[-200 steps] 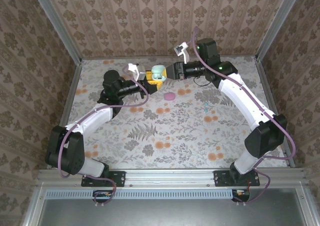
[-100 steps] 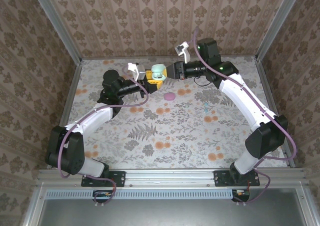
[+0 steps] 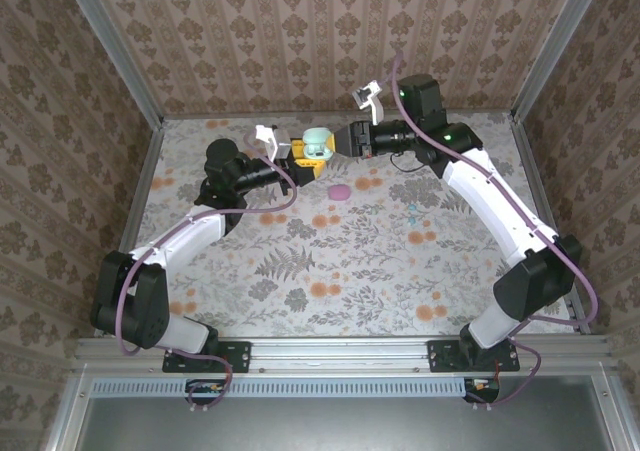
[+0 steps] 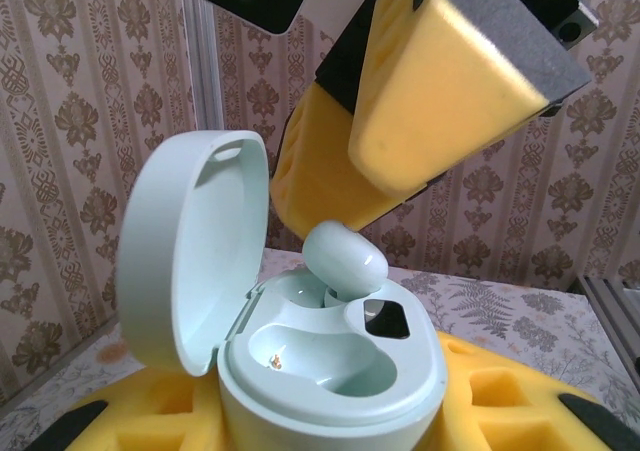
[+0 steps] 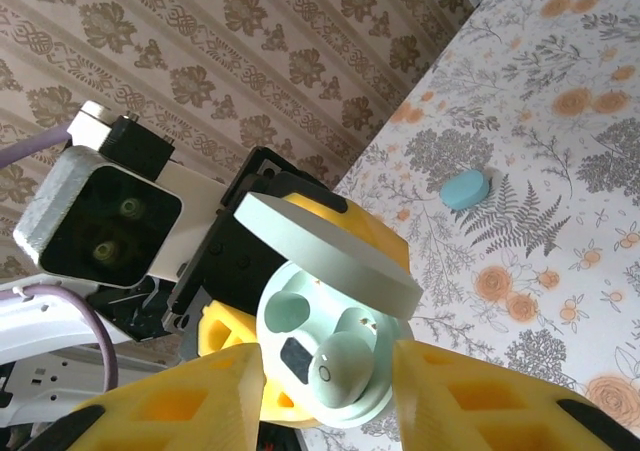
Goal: Insert the wireless bluetooth earbuds into the charging case
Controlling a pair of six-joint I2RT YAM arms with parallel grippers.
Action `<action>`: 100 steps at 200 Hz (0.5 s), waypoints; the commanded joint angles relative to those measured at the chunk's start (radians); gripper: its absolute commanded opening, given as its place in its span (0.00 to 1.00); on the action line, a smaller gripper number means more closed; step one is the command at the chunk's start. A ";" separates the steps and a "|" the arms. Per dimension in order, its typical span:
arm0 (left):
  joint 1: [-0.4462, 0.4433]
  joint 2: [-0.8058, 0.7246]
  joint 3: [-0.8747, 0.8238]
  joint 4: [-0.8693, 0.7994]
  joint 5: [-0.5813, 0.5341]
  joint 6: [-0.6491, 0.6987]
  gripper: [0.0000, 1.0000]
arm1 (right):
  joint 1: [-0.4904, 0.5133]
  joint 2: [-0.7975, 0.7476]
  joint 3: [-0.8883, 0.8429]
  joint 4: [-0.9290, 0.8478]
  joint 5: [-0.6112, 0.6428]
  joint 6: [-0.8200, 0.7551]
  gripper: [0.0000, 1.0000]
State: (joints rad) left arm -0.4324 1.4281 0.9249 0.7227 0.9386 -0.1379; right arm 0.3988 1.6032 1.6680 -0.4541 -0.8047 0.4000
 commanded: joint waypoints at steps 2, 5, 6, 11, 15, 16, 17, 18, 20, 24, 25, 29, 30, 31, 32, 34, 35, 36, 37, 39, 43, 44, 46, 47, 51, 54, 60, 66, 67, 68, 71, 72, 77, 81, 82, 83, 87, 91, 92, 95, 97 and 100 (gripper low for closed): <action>-0.011 0.011 0.034 0.020 0.007 0.013 0.24 | 0.006 -0.034 0.032 -0.030 0.024 0.014 0.37; -0.010 0.011 0.037 0.020 0.006 0.014 0.24 | 0.005 -0.033 0.033 -0.030 0.026 0.013 0.36; -0.010 0.011 0.036 0.020 0.006 0.014 0.24 | 0.006 -0.034 0.032 -0.030 0.027 0.013 0.36; -0.010 0.010 0.035 0.020 0.006 0.014 0.24 | 0.005 -0.032 0.033 -0.032 0.029 0.016 0.34; -0.011 0.010 0.037 0.020 0.007 0.013 0.24 | 0.005 -0.031 0.034 -0.034 0.029 0.014 0.33; -0.011 0.009 0.036 0.020 0.008 0.012 0.24 | 0.005 -0.029 0.034 -0.034 0.029 0.015 0.33; -0.010 0.009 0.036 0.020 0.008 0.012 0.24 | 0.005 -0.029 0.034 -0.035 0.029 0.015 0.33; -0.010 0.009 0.036 0.020 0.007 0.011 0.24 | 0.005 -0.029 0.034 -0.035 0.029 0.016 0.33; -0.010 0.009 0.037 0.020 0.007 0.012 0.24 | 0.006 -0.027 0.035 -0.036 0.029 0.016 0.32; -0.009 0.009 0.036 0.020 0.007 0.012 0.24 | 0.006 -0.025 0.036 -0.038 0.029 0.016 0.31; -0.010 0.009 0.036 0.020 0.007 0.012 0.24 | 0.006 -0.025 0.036 -0.039 0.030 0.016 0.31; -0.010 0.009 0.037 0.020 0.006 0.012 0.24 | 0.006 -0.023 0.037 -0.041 0.031 0.016 0.30; -0.010 0.009 0.037 0.020 0.007 0.011 0.24 | 0.006 -0.021 0.037 -0.041 0.031 0.018 0.30; -0.010 0.009 0.038 0.020 0.007 0.012 0.24 | 0.006 -0.021 0.037 -0.041 0.032 0.017 0.30; -0.009 0.009 0.037 0.019 0.008 0.012 0.24 | 0.006 -0.022 0.038 -0.042 0.033 0.018 0.30; -0.010 0.008 0.038 0.018 0.008 0.012 0.24 | 0.005 -0.020 0.038 -0.043 0.034 0.018 0.30; -0.010 0.008 0.038 0.019 0.008 0.011 0.24 | 0.006 -0.020 0.039 -0.043 0.034 0.018 0.29; -0.011 0.009 0.038 0.019 0.009 0.012 0.24 | 0.006 -0.019 0.040 -0.043 0.035 0.018 0.29; -0.011 0.009 0.038 0.019 0.010 0.012 0.24 | 0.005 -0.018 0.040 -0.043 0.035 0.019 0.29; -0.010 0.009 0.038 0.017 0.009 0.012 0.24 | 0.006 -0.019 0.039 -0.044 0.035 0.019 0.29; -0.010 0.009 0.039 0.017 0.009 0.012 0.24 | 0.007 -0.016 0.041 -0.044 0.035 0.019 0.28; -0.009 0.009 0.040 0.017 0.009 0.011 0.24 | 0.006 -0.016 0.042 -0.044 0.034 0.020 0.28; -0.009 0.009 0.041 0.016 0.010 0.011 0.24 | 0.006 -0.016 0.042 -0.044 0.033 0.020 0.28; -0.009 0.009 0.041 0.016 0.011 0.012 0.24 | 0.006 -0.015 0.042 -0.044 0.033 0.020 0.27; -0.009 0.009 0.041 0.015 0.012 0.013 0.23 | 0.006 -0.013 0.042 -0.042 0.031 0.021 0.27; -0.010 0.009 0.041 0.015 0.011 0.013 0.24 | 0.007 -0.013 0.043 -0.041 0.029 0.022 0.26; -0.010 0.009 0.041 0.014 0.011 0.013 0.23 | 0.006 -0.011 0.044 -0.040 0.029 0.023 0.26; -0.010 0.009 0.041 0.014 0.012 0.014 0.23 | 0.006 -0.008 0.045 -0.040 0.027 0.024 0.25; -0.011 0.009 0.041 0.014 0.012 0.014 0.23 | 0.006 -0.009 0.045 -0.040 0.027 0.025 0.25; -0.010 0.009 0.041 0.014 0.011 0.014 0.23 | 0.006 -0.008 0.047 -0.040 0.026 0.024 0.25; -0.011 0.009 0.041 0.014 0.012 0.014 0.23 | 0.007 -0.007 0.047 -0.040 0.025 0.024 0.25; -0.011 0.009 0.040 0.014 0.012 0.014 0.23 | 0.007 -0.007 0.047 -0.040 0.024 0.024 0.25; -0.012 0.009 0.041 0.014 0.012 0.013 0.24 | 0.007 -0.007 0.049 -0.040 0.021 0.024 0.24; -0.011 0.009 0.041 0.014 0.011 0.012 0.23 | 0.006 -0.006 0.049 -0.040 0.019 0.023 0.24; -0.011 0.009 0.041 0.014 0.012 0.013 0.23 | 0.006 -0.005 0.049 -0.040 0.018 0.023 0.24; -0.011 0.009 0.040 0.014 0.011 0.013 0.23 | 0.006 -0.004 0.049 -0.040 0.017 0.023 0.24; -0.011 0.008 0.041 0.014 0.010 0.014 0.24 | 0.007 -0.005 0.049 -0.040 0.015 0.023 0.24; -0.011 0.009 0.041 0.014 0.011 0.014 0.23 | 0.008 -0.002 0.050 -0.041 0.015 0.024 0.25; -0.011 0.009 0.040 0.014 0.011 0.013 0.23 | 0.008 -0.002 0.050 -0.041 0.015 0.023 0.25; -0.012 0.009 0.041 0.014 0.010 0.014 0.23 | 0.007 -0.001 0.050 -0.041 0.013 0.025 0.24; -0.011 0.009 0.041 0.014 0.010 0.014 0.23 | 0.006 -0.001 0.050 -0.042 0.012 0.023 0.24; -0.013 0.009 0.043 0.014 0.011 0.015 0.23 | 0.006 -0.001 0.050 -0.042 0.010 0.023 0.24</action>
State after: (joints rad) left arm -0.4381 1.4281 0.9363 0.7219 0.9386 -0.1379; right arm 0.3988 1.5993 1.6817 -0.4797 -0.7883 0.4191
